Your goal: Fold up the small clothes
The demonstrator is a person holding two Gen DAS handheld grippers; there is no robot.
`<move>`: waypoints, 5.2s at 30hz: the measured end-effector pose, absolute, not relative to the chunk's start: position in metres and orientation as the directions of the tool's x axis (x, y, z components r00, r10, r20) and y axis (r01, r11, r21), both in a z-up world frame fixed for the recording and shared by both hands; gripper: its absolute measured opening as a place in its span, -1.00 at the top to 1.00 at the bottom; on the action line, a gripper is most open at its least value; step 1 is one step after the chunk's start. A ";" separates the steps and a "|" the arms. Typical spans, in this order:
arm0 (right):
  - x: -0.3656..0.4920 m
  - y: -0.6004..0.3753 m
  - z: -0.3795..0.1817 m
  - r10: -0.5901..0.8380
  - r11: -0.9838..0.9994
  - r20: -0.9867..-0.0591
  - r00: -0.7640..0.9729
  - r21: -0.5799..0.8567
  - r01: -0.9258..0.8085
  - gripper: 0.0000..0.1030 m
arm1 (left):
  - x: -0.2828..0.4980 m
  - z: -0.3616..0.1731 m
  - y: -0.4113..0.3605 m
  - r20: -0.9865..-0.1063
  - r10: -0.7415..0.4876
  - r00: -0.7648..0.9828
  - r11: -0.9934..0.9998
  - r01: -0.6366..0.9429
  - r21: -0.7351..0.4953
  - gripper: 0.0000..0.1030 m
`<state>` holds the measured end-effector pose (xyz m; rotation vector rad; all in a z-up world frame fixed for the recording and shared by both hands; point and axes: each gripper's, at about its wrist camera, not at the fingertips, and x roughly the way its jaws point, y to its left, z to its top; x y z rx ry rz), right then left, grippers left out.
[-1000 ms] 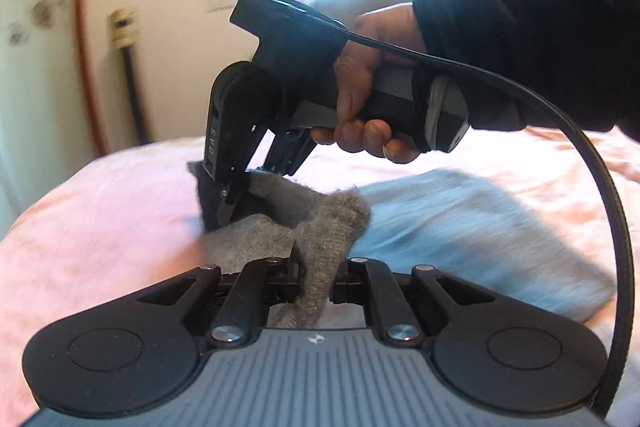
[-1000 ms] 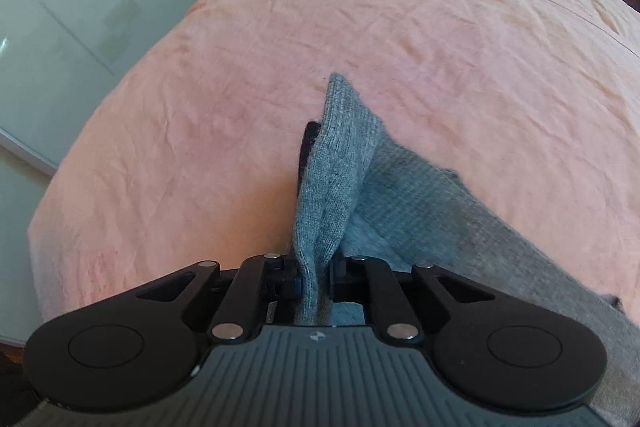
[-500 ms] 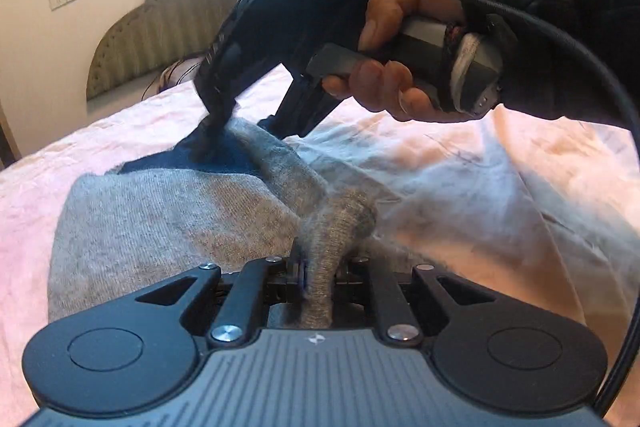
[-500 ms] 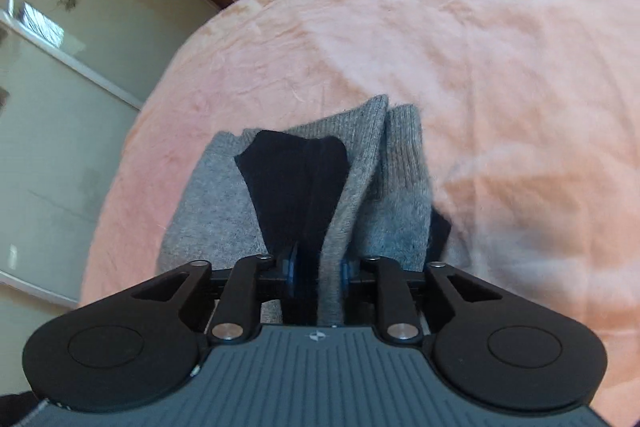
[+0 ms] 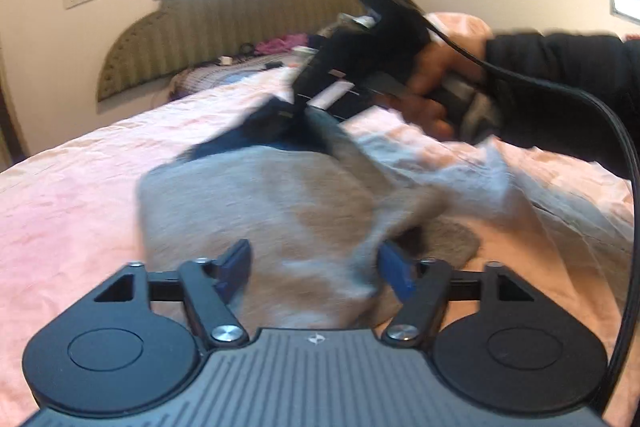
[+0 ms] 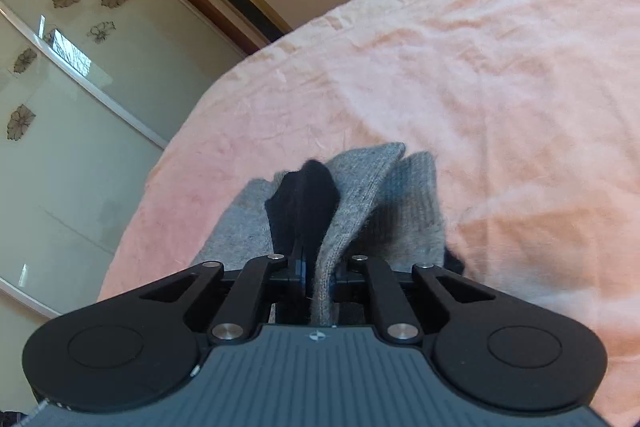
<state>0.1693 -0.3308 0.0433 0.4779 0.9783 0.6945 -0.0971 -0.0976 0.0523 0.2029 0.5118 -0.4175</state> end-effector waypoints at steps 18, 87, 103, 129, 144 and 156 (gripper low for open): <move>0.174 -0.339 0.023 0.702 0.689 -0.570 0.427 0.696 -0.202 -0.70 | 0.103 0.009 0.009 -0.526 -0.648 0.551 0.620 -0.021 -0.785 -0.54; 0.127 -0.240 0.032 0.745 0.653 -0.543 0.388 0.711 -0.261 0.24 | -0.041 0.025 -0.014 -0.605 -0.149 0.783 0.976 0.215 0.038 0.67; 0.081 -0.238 0.030 0.726 0.686 -0.629 0.277 0.635 -0.355 0.57 | -0.040 0.023 -0.011 -0.605 -0.155 0.781 0.976 0.215 0.027 0.66; 0.192 -0.242 0.043 0.708 0.673 -0.545 0.450 0.714 -0.194 -0.04 | -0.039 0.021 -0.006 -0.604 -0.170 0.778 0.977 0.214 0.000 0.65; 0.198 -0.231 0.028 0.628 0.754 -0.601 0.495 0.627 -0.195 0.80 | -0.041 0.020 -0.004 -0.600 -0.182 0.779 0.976 0.216 -0.015 0.64; 0.057 -0.260 0.038 0.688 0.718 -0.607 0.399 0.650 -0.250 -0.92 | -0.039 0.032 0.089 -0.498 -0.459 0.735 0.785 0.072 -0.616 -0.47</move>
